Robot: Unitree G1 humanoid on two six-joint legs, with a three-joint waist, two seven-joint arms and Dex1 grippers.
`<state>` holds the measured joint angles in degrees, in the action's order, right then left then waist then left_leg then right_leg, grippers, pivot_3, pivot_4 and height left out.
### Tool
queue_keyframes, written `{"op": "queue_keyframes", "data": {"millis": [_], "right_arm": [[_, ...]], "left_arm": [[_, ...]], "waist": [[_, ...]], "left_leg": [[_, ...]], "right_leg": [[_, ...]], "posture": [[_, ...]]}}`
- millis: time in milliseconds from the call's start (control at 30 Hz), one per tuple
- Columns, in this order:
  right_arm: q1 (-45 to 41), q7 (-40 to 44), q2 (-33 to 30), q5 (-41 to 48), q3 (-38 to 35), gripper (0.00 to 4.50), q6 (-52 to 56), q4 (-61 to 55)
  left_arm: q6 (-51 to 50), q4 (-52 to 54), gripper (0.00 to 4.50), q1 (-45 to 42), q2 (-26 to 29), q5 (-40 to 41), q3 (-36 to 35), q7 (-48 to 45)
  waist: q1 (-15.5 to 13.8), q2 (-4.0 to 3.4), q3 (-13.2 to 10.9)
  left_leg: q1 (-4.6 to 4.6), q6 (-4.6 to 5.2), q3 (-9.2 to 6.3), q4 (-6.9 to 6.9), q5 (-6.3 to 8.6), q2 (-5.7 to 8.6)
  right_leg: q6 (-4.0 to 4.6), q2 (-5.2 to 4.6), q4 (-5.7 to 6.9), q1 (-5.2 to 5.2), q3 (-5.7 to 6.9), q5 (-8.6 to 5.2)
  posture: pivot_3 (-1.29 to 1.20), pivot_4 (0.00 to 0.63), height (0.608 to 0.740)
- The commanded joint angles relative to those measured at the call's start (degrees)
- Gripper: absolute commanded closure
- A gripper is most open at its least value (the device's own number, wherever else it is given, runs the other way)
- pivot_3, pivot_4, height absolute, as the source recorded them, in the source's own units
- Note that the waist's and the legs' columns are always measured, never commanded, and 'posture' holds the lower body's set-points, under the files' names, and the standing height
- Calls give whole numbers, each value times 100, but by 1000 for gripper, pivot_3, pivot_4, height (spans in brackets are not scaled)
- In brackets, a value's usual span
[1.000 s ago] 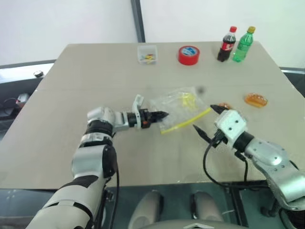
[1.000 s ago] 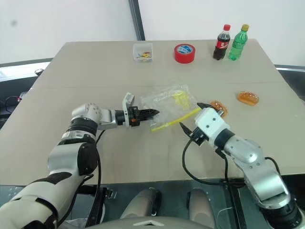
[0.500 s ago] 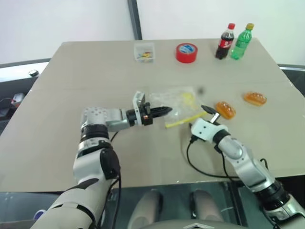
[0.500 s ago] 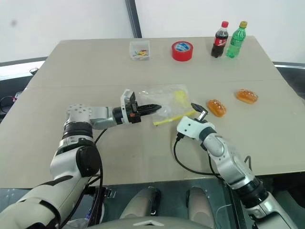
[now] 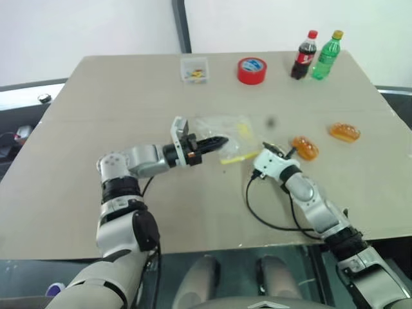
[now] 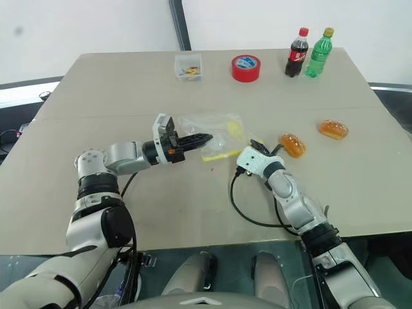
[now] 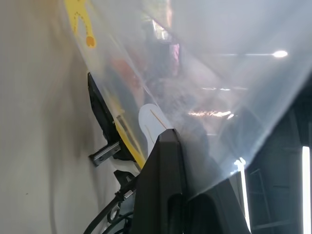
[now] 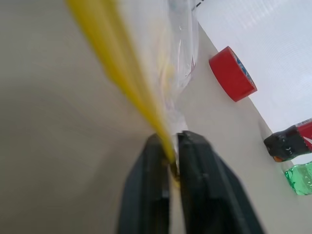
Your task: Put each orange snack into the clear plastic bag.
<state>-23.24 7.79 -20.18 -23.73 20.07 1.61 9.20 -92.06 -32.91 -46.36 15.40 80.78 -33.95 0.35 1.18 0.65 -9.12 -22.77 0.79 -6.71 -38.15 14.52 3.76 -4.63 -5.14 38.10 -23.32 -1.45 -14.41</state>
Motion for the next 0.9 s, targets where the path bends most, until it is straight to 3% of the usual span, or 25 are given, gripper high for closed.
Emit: {"op": "queue_keyframes", "data": {"millis": [33, 67, 167, 267, 333, 400, 500, 600, 900], "right_arm": [[-265, -58, 17, 169, -335, 4452, -205, 49], [-367, -53, -11, 203, -425, 4452, -239, 91], [-616, 92, -70, 363, -624, 4500, -233, 189], [-903, 348, -112, 514, -787, 4500, -42, 331], [-1102, 512, -145, 535, -828, 4500, 147, 440], [-1334, 721, -144, 565, -831, 4500, 376, 557], [-1672, 910, -89, 482, -752, 4500, 761, 653], [-1949, 971, 28, 387, -690, 4500, 1121, 695], [-2341, 1121, 342, 278, -494, 4500, 1558, 672]], "left_arm": [[217, 970, 4500, 188, -23, 70, 47, 56], [488, 1585, 4500, 376, 98, -285, 361, -147], [1055, 2936, 3731, 784, 516, -1007, 1207, -865], [2193, 3921, 2423, 1101, 1079, -1998, 1993, -1763], [3922, 4698, 1619, 1516, 1847, -3569, 3092, -2688], [5421, 5177, 1619, 1874, 2310, -4846, 3829, -3156], [6661, 5619, 1619, 2214, 2464, -5703, 4203, -3491], [7040, 5882, 1619, 2349, 2637, -6540, 4594, -3520], [7044, 5838, 1619, 2039, 1988, -8035, 5267, -3062]], "waist": [[2, 0, 0], [23, 0, 0], [78, 1, -1], [96, 0, -1], [111, -2, -2], [117, -3, -2], [101, -4, -3], [101, -3, -4], [107, -4, -4]], "left_leg": [[0, 0, 1, 0, 0, 0], [0, 0, 2, 0, 0, 0], [0, -1, 20, 9, 0, -1], [-2, -1, 28, 18, -1, -3], [-1, -2, 40, 28, -1, -3], [12, -2, 64, 55, -2, -3], [20, -2, 86, 89, -3, -10], [-11, -2, 91, 90, -2, -20], [-9, 2, 100, 87, -2, -19]], "right_leg": [[0, 0, 0, 0, -1, 0], [0, 0, 0, 0, -1, 0], [4, 0, 1, -9, -17, 3], [7, 4, -1, -17, -22, 4], [11, 7, -5, -20, -29, 6], [19, 10, -19, -23, -47, 11], [20, 11, -33, -35, -70, 10], [19, 11, -37, -66, -76, 11], [17, 19, -25, -69, -81, 11]], "posture": [[0, 150, 736], [0, 150, 736], [0, 150, 736], [0, 150, 736], [0, 150, 736], [0, 150, 736], [0, 150, 736], [0, 150, 736], [0, 150, 736]]}}
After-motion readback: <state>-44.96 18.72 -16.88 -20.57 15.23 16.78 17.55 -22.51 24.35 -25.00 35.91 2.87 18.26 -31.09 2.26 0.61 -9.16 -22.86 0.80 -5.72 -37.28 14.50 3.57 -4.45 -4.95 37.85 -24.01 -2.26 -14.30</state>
